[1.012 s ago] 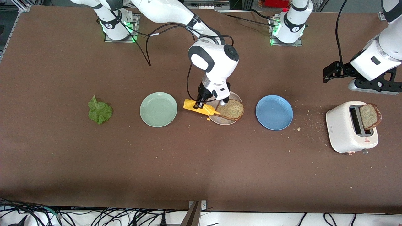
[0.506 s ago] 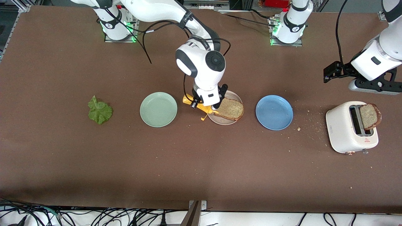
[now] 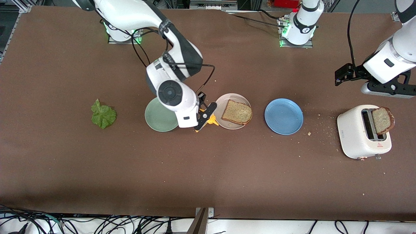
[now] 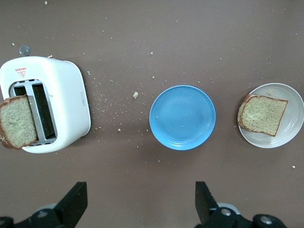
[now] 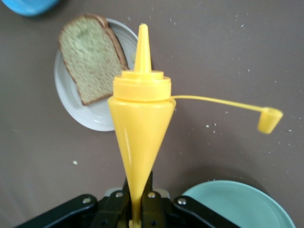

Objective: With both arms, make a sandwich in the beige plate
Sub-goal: 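Carry the yellow bottle back beside the pale green plate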

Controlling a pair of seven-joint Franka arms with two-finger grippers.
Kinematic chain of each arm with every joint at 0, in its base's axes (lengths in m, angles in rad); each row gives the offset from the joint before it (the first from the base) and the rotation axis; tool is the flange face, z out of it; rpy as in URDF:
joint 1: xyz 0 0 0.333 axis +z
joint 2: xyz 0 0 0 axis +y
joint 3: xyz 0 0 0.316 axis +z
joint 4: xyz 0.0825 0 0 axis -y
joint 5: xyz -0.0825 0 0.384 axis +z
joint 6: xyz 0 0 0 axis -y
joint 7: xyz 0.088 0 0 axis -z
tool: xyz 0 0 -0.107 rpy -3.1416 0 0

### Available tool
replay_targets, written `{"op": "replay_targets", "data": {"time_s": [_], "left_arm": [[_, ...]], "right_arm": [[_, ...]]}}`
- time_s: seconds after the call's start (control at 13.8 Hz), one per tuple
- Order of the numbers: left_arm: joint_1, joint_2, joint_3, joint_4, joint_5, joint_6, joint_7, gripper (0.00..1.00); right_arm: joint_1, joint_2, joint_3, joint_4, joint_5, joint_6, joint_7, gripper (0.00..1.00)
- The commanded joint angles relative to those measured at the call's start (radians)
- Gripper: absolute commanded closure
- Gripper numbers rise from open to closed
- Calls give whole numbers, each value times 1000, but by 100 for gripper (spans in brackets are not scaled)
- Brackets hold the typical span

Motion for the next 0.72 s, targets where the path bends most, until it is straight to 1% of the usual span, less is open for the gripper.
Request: {"op": "replay_targets", "data": {"time_s": [0.0,0.07,0.14,0.29,0.36,0.43,0.58,0.65], "left_arm": [[2,12,5,23,-26,-1,-1,0],[1,10,5,23,-26,-1,-1,0],[2,10,5,23,-26,-1,-1,0],[2,10,6,23,-26,-1,-1,0],[2,10,6,21,-24,-1,-1,0],[2,10,5,23,-24,-1,-1,0],[2,10,6,23,-24,-1,-1,0],[2,10,5,23,-24,-1,-1,0]], "right_arm": [[-91,-51,9,-40,213,-21,-133,100],[-134,-91,1,-102,285,-20,-176,100],[-169,-125,1,-159,333,-20,-236,100],[-236,-182,-1,-262,399,-51,-374,100],[-266,-194,-1,-301,437,-75,-438,100],[-296,-208,-2,-337,456,-91,-515,100],[-352,-220,-27,-391,473,-136,-679,100],[-385,-220,-28,-410,503,-179,-745,100]]}}
